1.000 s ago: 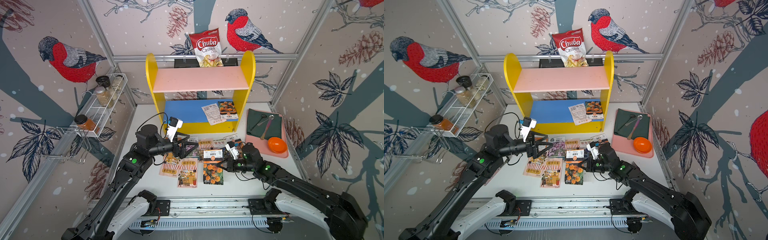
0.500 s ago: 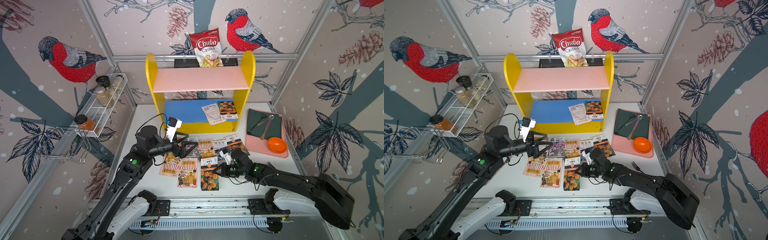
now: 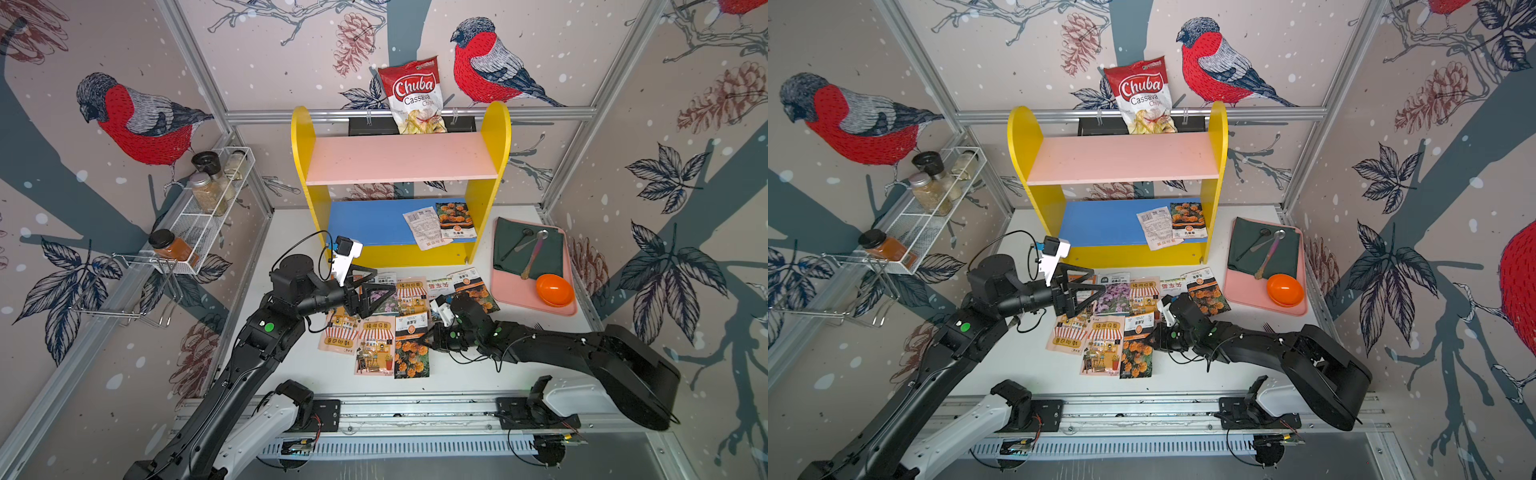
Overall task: Take the seed bag off the shelf
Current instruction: Place the seed packet at the center of the board.
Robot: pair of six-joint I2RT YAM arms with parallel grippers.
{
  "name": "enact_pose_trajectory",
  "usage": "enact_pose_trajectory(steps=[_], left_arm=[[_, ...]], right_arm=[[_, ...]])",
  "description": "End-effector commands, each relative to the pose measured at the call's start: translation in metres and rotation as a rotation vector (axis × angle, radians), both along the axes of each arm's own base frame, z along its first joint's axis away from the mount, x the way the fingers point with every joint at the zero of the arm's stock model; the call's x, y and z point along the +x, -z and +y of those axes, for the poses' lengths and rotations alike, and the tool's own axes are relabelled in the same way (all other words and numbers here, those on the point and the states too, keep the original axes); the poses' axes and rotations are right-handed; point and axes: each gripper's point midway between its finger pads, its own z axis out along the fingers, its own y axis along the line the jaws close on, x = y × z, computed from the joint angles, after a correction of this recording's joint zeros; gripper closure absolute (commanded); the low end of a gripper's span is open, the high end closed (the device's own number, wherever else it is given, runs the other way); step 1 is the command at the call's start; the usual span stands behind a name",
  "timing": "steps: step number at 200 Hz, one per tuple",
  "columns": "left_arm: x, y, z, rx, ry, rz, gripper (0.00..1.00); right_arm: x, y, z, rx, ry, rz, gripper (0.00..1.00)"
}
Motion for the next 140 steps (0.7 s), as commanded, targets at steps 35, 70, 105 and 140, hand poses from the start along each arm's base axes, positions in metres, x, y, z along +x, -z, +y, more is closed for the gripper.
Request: enact_pose_trajectory(steps=[35, 70, 105, 140], left_arm=[[0.002, -0.006, 0.0, -0.013, -0.005, -0.042, 0.05], [0.003, -0.005, 0.0, -0.012, -0.004, -0.039, 0.05], [0.003, -0.003, -0.001, -0.011, -0.004, -0.038, 0.05], [0.005, -0.002, -0.001, -0.01, -0.008, -0.031, 0.05]], right_arm=[[0.005, 0.011, -0.007, -0.077, -0.01, -0.011, 0.93], [0.005, 0.022, -0.014, -0.126, -0.009, 0.005, 0.82], [0.006, 0.029, -0.018, -0.179, -0.012, 0.007, 0.69], [0.012, 0.032, -0.025, -0.248, -0.007, -0.009, 0.57]])
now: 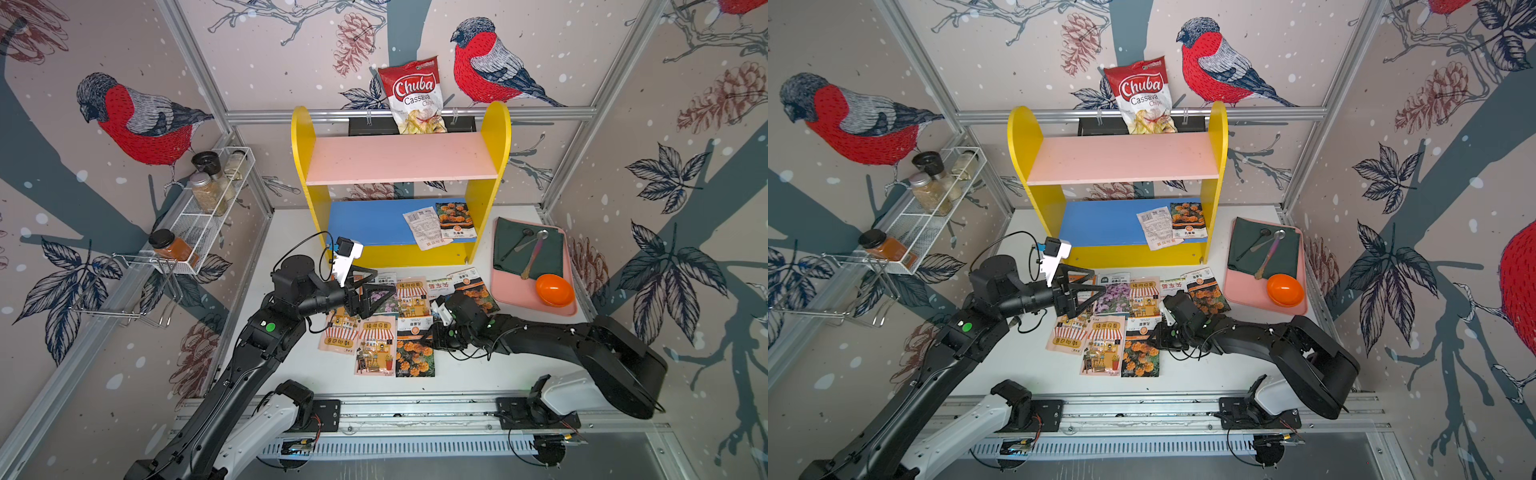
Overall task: Take the seed bag off the shelf
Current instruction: Place the seed packet at the center of the board.
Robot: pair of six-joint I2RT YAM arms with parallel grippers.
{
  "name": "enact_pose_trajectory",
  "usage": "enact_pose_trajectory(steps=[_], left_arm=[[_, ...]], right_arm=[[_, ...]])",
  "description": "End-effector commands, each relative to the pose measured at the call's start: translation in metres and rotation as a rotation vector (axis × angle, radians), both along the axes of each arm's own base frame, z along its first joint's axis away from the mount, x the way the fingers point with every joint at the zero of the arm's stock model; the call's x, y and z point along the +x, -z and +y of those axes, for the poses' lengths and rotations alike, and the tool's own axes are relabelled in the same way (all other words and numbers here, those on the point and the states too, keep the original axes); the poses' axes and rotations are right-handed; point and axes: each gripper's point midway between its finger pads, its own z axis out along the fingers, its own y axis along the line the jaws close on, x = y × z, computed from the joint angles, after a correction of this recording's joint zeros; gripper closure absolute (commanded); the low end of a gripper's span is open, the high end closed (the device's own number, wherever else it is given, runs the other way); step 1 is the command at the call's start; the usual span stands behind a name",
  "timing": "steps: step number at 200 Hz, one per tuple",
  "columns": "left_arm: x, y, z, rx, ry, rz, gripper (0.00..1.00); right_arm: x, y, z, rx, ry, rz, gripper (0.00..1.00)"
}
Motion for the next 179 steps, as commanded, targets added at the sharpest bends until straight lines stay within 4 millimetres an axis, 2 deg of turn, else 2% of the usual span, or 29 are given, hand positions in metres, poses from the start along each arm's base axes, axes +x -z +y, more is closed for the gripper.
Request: enact_pose_trajectory(steps=[1, 25, 48, 65, 85, 109, 120, 133, 152, 179], left_arm=[[0.004, -0.007, -0.001, -0.014, -0.007, -0.04, 0.05], [0.006, -0.007, -0.001, -0.015, -0.013, -0.044, 0.05], [0.008, -0.007, -0.002, -0.025, -0.012, -0.036, 0.05], [0.01, -0.006, -0.003, -0.024, -0.012, -0.031, 0.05], [0.012, -0.005, -0.003, -0.025, -0.018, -0.023, 0.05], [0.017, -0.003, -0.004, -0.033, -0.036, -0.009, 0.05], [0.021, -0.001, -0.005, -0.039, -0.047, 0.007, 0.05], [0.027, 0.001, -0.006, -0.048, -0.062, 0.026, 0.04], [0.04, 0.006, -0.005, -0.067, -0.114, 0.071, 0.04], [0.058, 0.017, -0.007, -0.093, -0.176, 0.156, 0.04]], right_arm=[[0.004, 0.006, -0.01, -0.075, 0.001, -0.023, 0.57], [0.009, 0.006, -0.018, -0.131, 0.016, -0.048, 0.38], [0.014, 0.005, -0.024, -0.174, 0.031, -0.075, 0.31], [0.018, 0.003, -0.03, -0.206, 0.041, -0.096, 0.3], [0.019, -0.008, -0.029, -0.176, 0.04, -0.121, 0.26], [0.017, -0.037, -0.017, -0.007, 0.021, -0.15, 0.18], [0.018, -0.057, -0.015, 0.065, 0.02, -0.188, 0.17], [0.02, -0.072, -0.017, 0.108, 0.028, -0.217, 0.14], [0.024, -0.099, -0.021, 0.167, 0.038, -0.286, 0.01], [0.03, -0.133, -0.032, 0.229, 0.067, -0.378, 0.0]])
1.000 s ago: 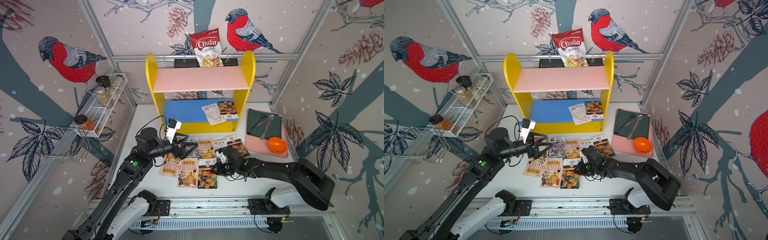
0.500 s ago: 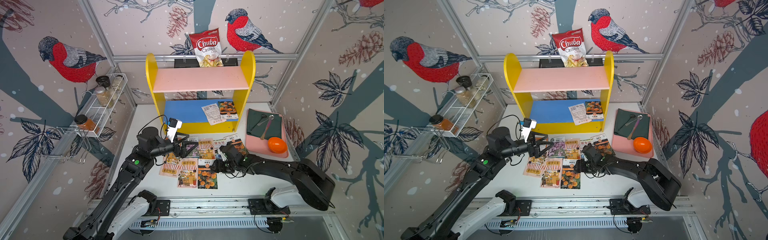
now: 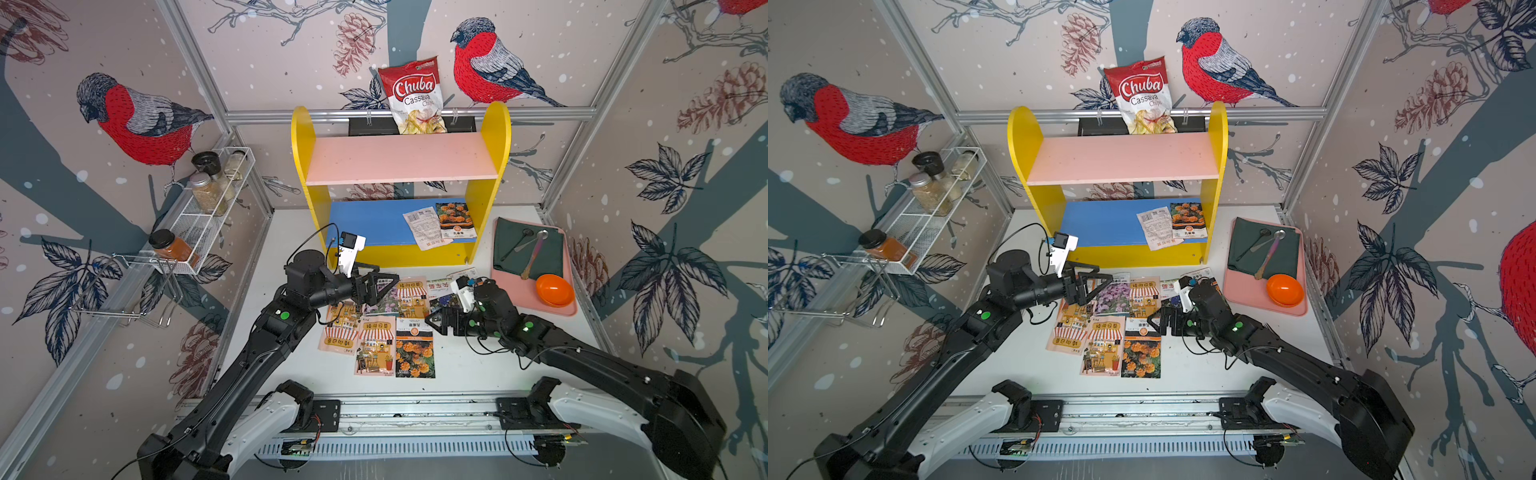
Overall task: Take the seed bag off the shelf
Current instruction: Place the seed packet at the center of the board.
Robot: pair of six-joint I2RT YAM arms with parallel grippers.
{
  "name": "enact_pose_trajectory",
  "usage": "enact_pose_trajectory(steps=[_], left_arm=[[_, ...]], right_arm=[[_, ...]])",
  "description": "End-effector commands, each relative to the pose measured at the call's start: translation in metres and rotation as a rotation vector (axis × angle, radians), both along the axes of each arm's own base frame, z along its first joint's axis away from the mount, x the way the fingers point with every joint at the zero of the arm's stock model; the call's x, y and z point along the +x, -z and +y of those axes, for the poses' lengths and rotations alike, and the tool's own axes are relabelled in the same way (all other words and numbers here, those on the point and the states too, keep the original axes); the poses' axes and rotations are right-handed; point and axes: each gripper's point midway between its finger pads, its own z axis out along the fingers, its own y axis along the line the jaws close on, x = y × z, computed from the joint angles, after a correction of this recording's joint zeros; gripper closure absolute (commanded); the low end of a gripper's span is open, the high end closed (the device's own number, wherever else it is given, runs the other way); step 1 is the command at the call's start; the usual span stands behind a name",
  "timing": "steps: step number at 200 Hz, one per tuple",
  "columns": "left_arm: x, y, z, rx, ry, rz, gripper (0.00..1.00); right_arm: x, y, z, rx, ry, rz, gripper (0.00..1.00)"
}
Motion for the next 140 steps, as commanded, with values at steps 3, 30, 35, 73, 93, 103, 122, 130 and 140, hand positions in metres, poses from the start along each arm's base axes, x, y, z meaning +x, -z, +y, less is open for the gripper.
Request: enact_pose_trajectory(steps=[3, 30, 35, 73, 93, 103, 122, 130, 140], left_arm=[[0.02, -0.006, -0.001, -0.061, -0.073, 0.03, 0.04], [0.037, 0.011, -0.011, -0.09, -0.089, 0.126, 0.04], [0.04, 0.014, -0.012, -0.098, -0.098, 0.136, 0.04], [0.068, 0.036, -0.022, -0.146, -0.155, 0.235, 0.05], [0.083, 0.05, -0.031, -0.171, -0.17, 0.297, 0.06], [0.09, 0.057, -0.036, -0.187, -0.174, 0.318, 0.07], [0.103, 0.063, -0.046, -0.221, -0.169, 0.35, 0.08], [0.109, 0.066, -0.051, -0.227, -0.171, 0.361, 0.1], [0.117, 0.068, -0.057, -0.232, -0.175, 0.369, 0.11]], right_arm=[[0.004, -0.03, -0.005, 0.058, -0.004, -0.095, 0.0], [0.009, -0.058, -0.023, 0.098, 0.061, -0.18, 0.0], [0.01, -0.062, -0.027, 0.104, 0.075, -0.196, 0.0], [0.019, -0.083, -0.054, 0.078, 0.171, -0.28, 0.0], [0.022, -0.088, -0.058, 0.076, 0.186, -0.301, 0.0], [0.023, -0.091, -0.058, 0.081, 0.188, -0.306, 0.0], [0.024, -0.094, -0.057, 0.088, 0.19, -0.312, 0.0], [0.025, -0.094, -0.058, 0.09, 0.193, -0.311, 0.0], [0.026, -0.094, -0.058, 0.091, 0.197, -0.314, 0.0]])
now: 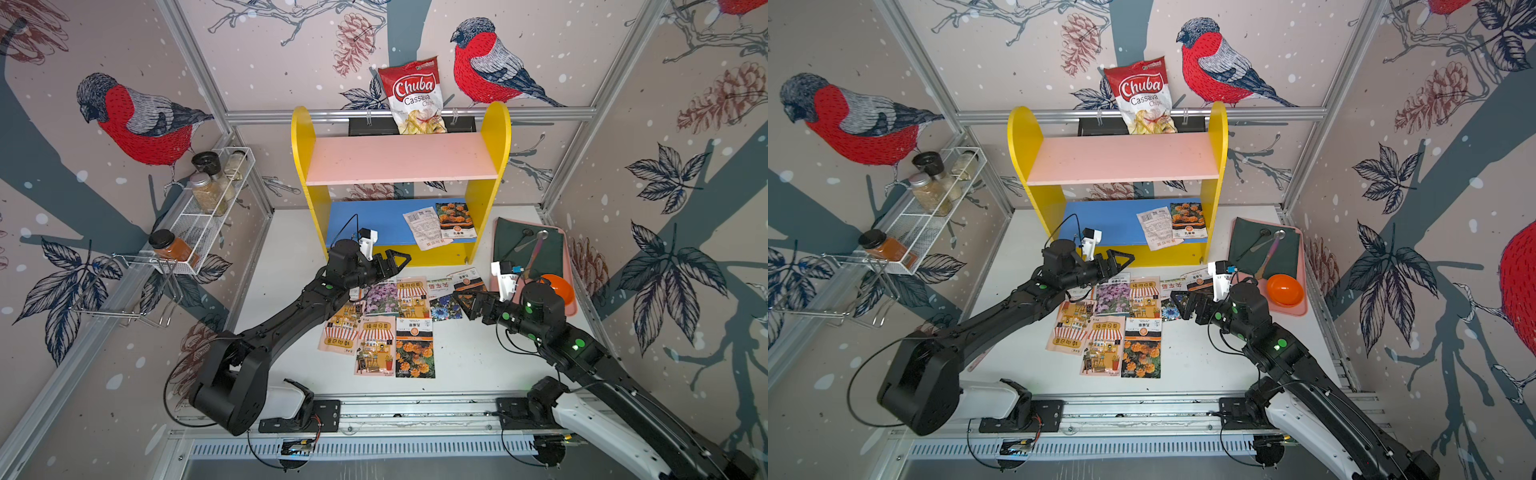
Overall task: Take the seed bag off the shelf
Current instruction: Place the seed packet at the center of the board, then pick up the seed packet from the shelf.
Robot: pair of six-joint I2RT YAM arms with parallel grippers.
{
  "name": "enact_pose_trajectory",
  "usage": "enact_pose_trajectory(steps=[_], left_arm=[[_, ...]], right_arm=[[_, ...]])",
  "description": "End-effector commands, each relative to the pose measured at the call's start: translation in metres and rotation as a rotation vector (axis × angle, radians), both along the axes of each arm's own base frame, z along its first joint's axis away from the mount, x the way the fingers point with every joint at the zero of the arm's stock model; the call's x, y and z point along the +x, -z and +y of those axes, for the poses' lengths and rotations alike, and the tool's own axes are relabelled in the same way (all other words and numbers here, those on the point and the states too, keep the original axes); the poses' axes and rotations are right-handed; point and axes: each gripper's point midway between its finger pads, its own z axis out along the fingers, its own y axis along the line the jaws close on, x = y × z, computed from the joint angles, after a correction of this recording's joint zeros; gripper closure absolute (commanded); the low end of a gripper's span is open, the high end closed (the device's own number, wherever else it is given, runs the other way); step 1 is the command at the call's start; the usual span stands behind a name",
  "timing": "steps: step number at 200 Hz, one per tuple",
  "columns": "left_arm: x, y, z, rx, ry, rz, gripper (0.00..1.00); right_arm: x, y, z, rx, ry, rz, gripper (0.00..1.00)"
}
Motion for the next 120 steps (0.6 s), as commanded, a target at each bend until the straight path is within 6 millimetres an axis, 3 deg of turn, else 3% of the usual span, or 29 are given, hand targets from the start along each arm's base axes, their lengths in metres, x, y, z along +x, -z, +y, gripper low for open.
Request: enact_pose_trajectory(steps=[1, 47, 87, 115, 120], left_arm=[[0.022, -0.024, -0.014, -0.092, -0.025, -0.055, 0.11], [0.055, -0.006, -0.041, -0.136, -0.036, -0.002, 0.16], [0.064, 0.025, -0.046, -0.125, -0.059, 0.064, 0.18], [0.067, 0.032, -0.053, -0.15, -0.063, 0.072, 0.2], [0.073, 0.02, -0.056, -0.17, -0.064, 0.048, 0.2]], right_arm=[[0.004, -0.004, -0.002, -0.013, 0.014, -0.025, 0.0], [0.004, -0.008, -0.006, -0.022, 0.026, -0.03, 0.0], [0.003, -0.015, -0.012, -0.022, 0.045, -0.042, 0.0], [0.005, -0.014, -0.012, -0.022, 0.051, -0.043, 0.0], [0.005, -0.015, -0.012, -0.02, 0.049, -0.043, 0.0]])
